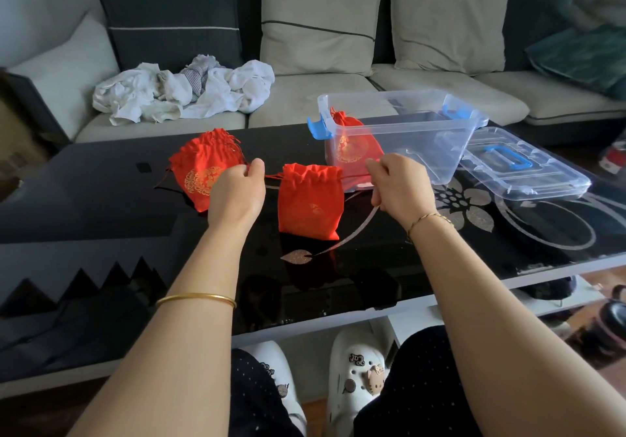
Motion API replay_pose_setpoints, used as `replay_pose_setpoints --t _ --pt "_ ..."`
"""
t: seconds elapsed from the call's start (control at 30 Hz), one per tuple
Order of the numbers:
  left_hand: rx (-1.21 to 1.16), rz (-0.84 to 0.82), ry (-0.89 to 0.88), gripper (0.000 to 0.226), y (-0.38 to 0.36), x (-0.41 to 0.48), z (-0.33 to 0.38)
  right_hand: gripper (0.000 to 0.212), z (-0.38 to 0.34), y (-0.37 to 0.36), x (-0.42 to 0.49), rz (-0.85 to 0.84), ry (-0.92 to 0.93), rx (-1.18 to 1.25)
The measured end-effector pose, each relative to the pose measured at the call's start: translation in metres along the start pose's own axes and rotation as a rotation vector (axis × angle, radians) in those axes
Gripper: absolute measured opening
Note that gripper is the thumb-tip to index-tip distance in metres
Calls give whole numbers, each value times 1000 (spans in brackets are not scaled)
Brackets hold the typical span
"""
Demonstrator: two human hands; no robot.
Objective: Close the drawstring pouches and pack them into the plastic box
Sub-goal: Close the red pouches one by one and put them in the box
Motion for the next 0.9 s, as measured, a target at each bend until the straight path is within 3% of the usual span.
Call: replay_pose_setpoints --t 0.07,0.23,0.33,0.4,0.47,0.53,0.67,0.77,0.9 --pt "-178 -16 173 48 -4 -2 -11 41 9 -7 -1 -51 -129 178" --pt "-679 -74 539 46 -24 -13 -32 34 17 -60 -21 -352 -650 1290" --pt "-978 -23 659 45 -22 -18 -39 42 10 -65 -20 -340 -796 1772" --pt "-1084 14 678 46 -18 -17 -41 51 15 -62 -17 -262 -826 1925" --pt "-1096 41 603 49 -14 -14 -35 53 23 -60 -16 -186 -830 1907" --pt "-1094 8 467 52 -13 -11 -18 43 31 -54 -13 -112 -778 1712" --pt "-976 -258 179 50 -25 -16 33 37 13 -17 -4 -40 -466 1244" --pt "-780 -426 50 33 -36 -27 56 40 -21 8 -7 -19 -232 1050" --pt "-430 -542 -131 9 -48 -41 74 40 -54 13 -11 -63 -67 930"
Point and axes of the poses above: each hand's wrist, its own x-axis towards the middle knuckle, its own y-axis out of the back of the hand, z = x × y, the point moved 10 cm from there along x, towards the middle knuckle, and after that the axes turned 6 degrees about -x, right-handed, at the moved point
